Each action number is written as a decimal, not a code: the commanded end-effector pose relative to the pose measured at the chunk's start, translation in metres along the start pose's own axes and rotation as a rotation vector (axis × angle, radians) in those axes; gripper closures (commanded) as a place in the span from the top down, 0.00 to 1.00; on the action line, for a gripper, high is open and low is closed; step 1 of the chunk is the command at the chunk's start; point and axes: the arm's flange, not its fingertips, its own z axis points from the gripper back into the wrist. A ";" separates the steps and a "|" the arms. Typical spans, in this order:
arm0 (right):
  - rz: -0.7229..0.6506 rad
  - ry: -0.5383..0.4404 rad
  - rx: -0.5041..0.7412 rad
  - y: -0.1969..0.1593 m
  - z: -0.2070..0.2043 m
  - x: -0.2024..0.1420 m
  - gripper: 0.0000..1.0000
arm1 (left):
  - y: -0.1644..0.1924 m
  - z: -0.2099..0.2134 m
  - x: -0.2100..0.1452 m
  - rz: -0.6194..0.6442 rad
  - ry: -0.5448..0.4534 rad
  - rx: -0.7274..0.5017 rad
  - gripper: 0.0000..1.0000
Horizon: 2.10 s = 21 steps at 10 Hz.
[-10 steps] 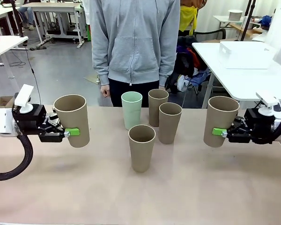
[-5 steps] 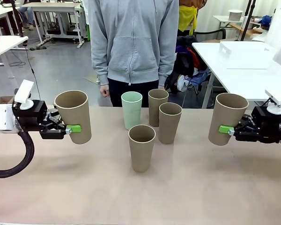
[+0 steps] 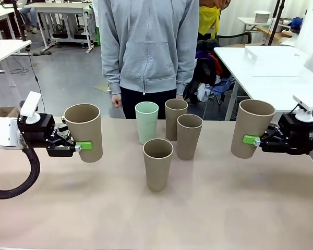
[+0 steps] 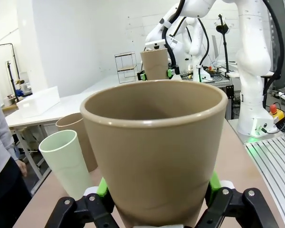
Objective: Stack the cups and store them in the basket.
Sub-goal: Pick up two Reusable plastic cups , one in each hand, then place the stack of Reusable plastic cups into the Pantry Basket.
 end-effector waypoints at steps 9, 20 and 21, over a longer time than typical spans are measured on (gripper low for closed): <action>0.008 0.004 -0.010 0.003 0.001 -0.004 0.84 | 0.001 0.003 0.000 -0.003 0.008 0.010 0.85; 0.008 0.004 -0.010 0.003 0.001 -0.004 0.84 | 0.001 0.003 0.000 -0.003 0.008 0.010 0.85; 0.008 0.004 -0.010 0.003 0.001 -0.004 0.84 | 0.001 0.003 0.000 -0.003 0.008 0.010 0.85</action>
